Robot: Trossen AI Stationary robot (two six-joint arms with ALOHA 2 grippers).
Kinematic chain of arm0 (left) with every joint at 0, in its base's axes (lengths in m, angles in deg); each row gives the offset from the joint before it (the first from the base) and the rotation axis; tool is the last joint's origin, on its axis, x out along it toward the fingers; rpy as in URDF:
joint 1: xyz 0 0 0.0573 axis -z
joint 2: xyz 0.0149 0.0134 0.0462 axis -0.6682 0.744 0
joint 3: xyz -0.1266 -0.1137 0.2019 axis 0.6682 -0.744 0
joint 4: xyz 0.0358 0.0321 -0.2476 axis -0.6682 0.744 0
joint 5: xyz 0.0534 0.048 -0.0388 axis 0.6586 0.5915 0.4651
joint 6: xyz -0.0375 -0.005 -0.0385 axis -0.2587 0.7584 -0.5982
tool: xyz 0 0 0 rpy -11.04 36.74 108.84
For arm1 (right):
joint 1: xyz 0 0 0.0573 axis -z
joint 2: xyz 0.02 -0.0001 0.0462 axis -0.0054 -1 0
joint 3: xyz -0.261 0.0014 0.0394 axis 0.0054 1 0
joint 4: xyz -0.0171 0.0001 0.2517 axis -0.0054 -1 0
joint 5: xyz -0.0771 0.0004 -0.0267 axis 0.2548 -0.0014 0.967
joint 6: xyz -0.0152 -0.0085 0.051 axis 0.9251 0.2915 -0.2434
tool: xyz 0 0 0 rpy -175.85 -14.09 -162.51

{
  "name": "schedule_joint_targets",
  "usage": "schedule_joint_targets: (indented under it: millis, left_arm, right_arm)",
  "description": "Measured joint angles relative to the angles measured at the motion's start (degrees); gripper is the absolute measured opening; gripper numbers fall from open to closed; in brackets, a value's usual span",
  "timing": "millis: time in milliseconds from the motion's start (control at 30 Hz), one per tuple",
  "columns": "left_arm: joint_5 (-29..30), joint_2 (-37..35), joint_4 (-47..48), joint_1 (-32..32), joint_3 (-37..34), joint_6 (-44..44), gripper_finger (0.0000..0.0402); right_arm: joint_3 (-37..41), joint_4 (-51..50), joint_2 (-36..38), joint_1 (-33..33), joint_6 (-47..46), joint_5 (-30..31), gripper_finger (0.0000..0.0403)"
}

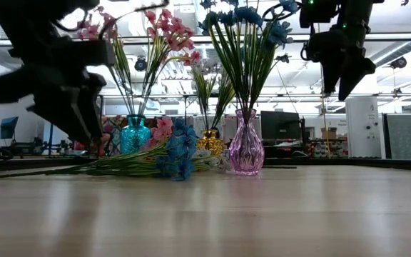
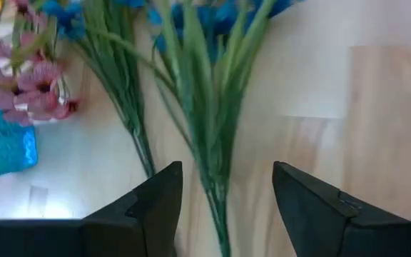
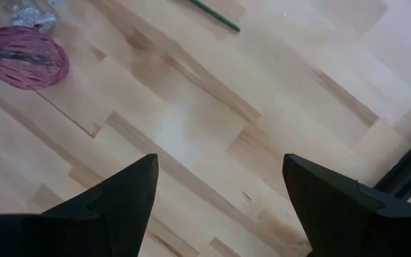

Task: Sort flowers into vase by color

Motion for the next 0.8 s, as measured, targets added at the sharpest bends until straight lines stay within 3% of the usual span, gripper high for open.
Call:
schedule_joint_targets:
  millis: [433, 800]
  left_arm:
    - [-1.52, 0.17, -7.59, -1.67, -7.97, -3.22, 0.0193]
    - [-1.81, 2.03, -12.32, -1.65, -11.16, -5.99, 0.0118]
  right_arm:
    - [2.94, 1.55, -0.04, 0.0, 0.04, -0.02, 0.0292]
    - [3.14, 2.18, -0.07, 0.0, 0.06, -0.04, 0.0292]
